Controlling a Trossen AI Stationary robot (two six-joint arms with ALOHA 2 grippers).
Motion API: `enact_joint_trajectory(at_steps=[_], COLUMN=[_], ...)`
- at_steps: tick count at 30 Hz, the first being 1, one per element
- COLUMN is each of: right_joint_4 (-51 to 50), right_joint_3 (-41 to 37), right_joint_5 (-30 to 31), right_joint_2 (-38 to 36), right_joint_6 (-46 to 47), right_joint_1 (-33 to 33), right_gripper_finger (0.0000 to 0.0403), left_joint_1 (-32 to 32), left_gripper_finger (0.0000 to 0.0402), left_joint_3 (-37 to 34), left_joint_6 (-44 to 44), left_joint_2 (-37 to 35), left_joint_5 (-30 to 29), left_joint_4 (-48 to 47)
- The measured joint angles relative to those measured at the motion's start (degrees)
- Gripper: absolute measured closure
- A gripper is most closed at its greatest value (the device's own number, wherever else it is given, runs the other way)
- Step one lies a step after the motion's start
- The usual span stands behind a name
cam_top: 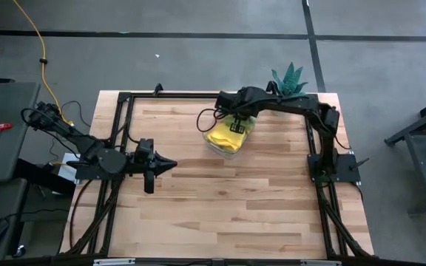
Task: Fold microfiber towels
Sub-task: Put the folded blue towel into the transparent bin
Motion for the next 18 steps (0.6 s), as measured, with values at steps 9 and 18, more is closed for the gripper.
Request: enact_joint_trajectory(at_steps=[9,18], right_joint_4=[2.7,2.6], right_joint_3=[-3.9,-8.3], right_joint_5=[-2.4,-9.7], right_joint_2=[0.2,0.6], right_joint_6=[8.5,15.8], right_joint_1=[-0.8,-0.8], right_gripper_finger=[0.0403,0.0403], left_joint_1=[0.0,0.0], left_gripper_finger=[0.0401,0.0402], left_joint_3=[0.0,0.0], left_joint_6=[-0.9,-1.5], left_joint_2=[0.1,0.1], left_joint_5=[0.3,2.2], left_joint_4=[-0.4,-0.4])
